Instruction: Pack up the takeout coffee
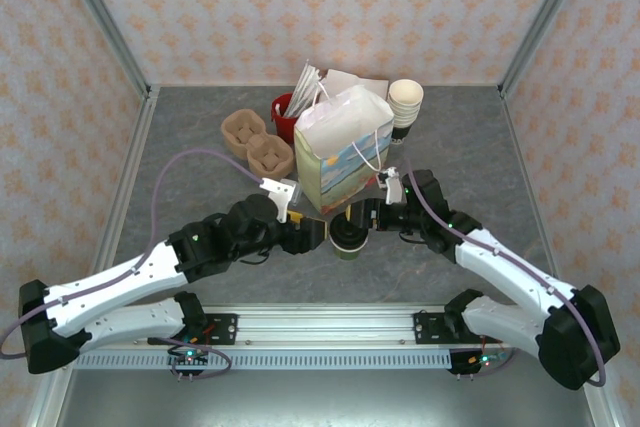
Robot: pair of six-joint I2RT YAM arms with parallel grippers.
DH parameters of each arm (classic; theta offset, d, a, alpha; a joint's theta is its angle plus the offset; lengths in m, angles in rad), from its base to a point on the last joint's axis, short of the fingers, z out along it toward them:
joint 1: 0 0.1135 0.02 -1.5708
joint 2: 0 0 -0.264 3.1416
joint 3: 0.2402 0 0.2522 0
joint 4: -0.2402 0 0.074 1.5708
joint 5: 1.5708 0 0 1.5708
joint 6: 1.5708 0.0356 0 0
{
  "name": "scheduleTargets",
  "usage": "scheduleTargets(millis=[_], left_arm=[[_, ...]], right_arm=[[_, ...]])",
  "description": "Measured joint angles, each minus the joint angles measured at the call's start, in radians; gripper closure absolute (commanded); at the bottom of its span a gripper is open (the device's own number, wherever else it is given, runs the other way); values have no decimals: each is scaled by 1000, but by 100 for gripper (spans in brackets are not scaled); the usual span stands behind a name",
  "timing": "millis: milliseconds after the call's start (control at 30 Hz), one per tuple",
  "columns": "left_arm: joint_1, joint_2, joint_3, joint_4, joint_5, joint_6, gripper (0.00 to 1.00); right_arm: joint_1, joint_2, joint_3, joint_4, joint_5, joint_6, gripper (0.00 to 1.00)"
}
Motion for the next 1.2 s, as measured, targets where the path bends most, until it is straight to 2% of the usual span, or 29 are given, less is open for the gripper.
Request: scheduleTargets(millis=[433, 933, 1200], left_arm=[[0, 208, 5, 35, -14, -93, 27], [1, 229, 10, 77, -11, -99, 26], [7, 306, 10, 141, 12, -127, 28]], right_arm=[[12, -24, -16, -2, 0, 0, 42], [29, -27, -17, -4, 0, -4, 42], [30, -98, -17, -61, 12, -15, 42]])
